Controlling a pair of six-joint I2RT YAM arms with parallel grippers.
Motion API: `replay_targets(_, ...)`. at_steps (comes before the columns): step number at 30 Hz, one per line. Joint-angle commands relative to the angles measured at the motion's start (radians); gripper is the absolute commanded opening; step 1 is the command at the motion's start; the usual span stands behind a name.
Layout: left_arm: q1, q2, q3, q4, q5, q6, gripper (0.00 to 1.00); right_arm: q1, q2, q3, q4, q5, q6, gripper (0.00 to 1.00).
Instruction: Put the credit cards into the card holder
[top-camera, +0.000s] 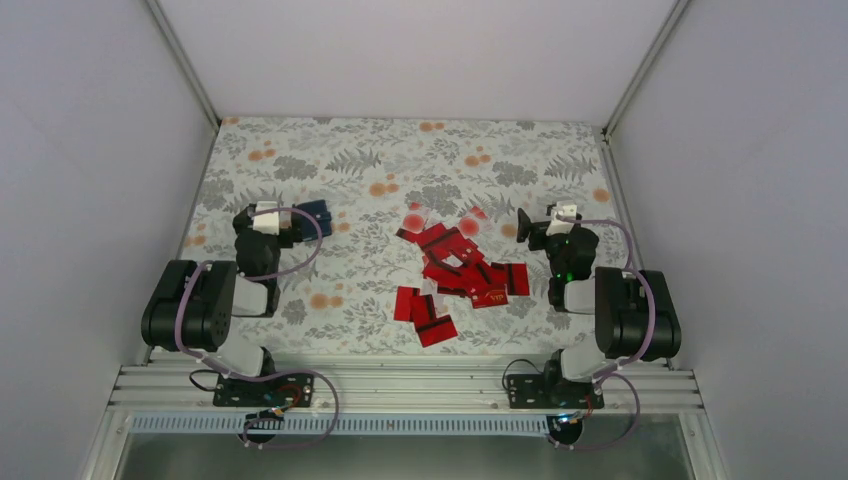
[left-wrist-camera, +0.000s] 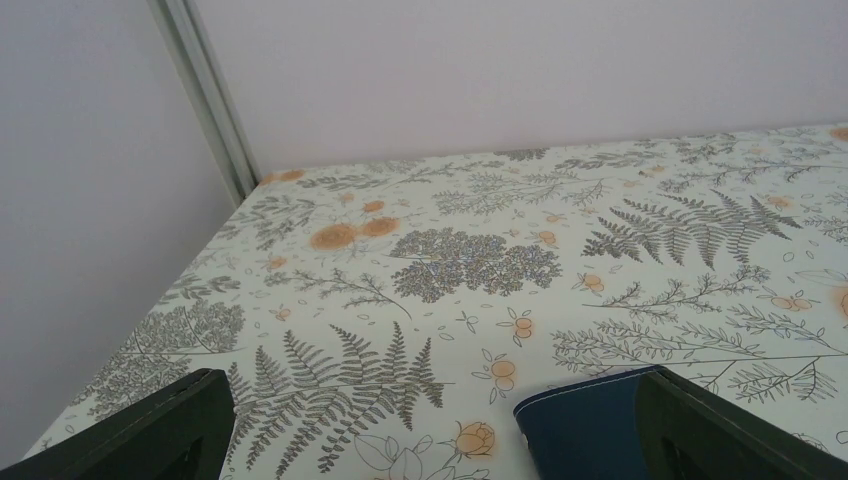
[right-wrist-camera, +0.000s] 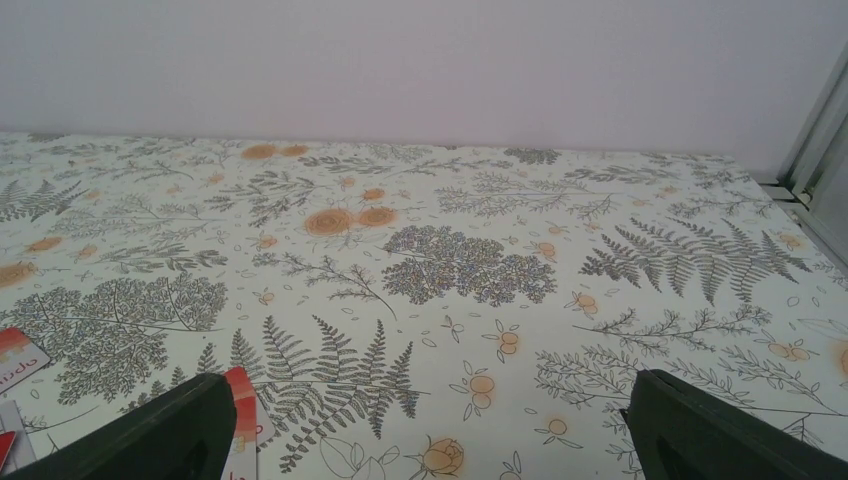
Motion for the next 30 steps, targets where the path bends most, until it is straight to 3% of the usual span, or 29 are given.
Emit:
replay_targets(1,-0.001,-0.005,0.015,0.035,0.015,0.008,1.0,0.008,-0.005,0.015,0.055,0.016,-0.005,1.0)
replay_targets(19,-0.001,-0.003,0.017,0.032,0.017,0.007,1.0,0.007,-0.008,0.013,0.054,0.015,-0.007,0.99)
replay_targets(22,-0.001,-0.02,0.017,0.022,-0.005,0.003,1.0,0.008,-0.03,0.063,-0.045,0.005,-0.013,0.99)
replay_targets(26,-0.001,-0.129,0.134,-0.296,-0.091,-0.054,1.0,0.008,-0.108,0.112,-0.187,0.048,0.004,0.99)
replay_targets(30,-0.002,-0.22,0.311,-0.781,-0.165,-0.199,1.0,0.01,-0.198,0.166,-0.369,0.169,0.065,0.99)
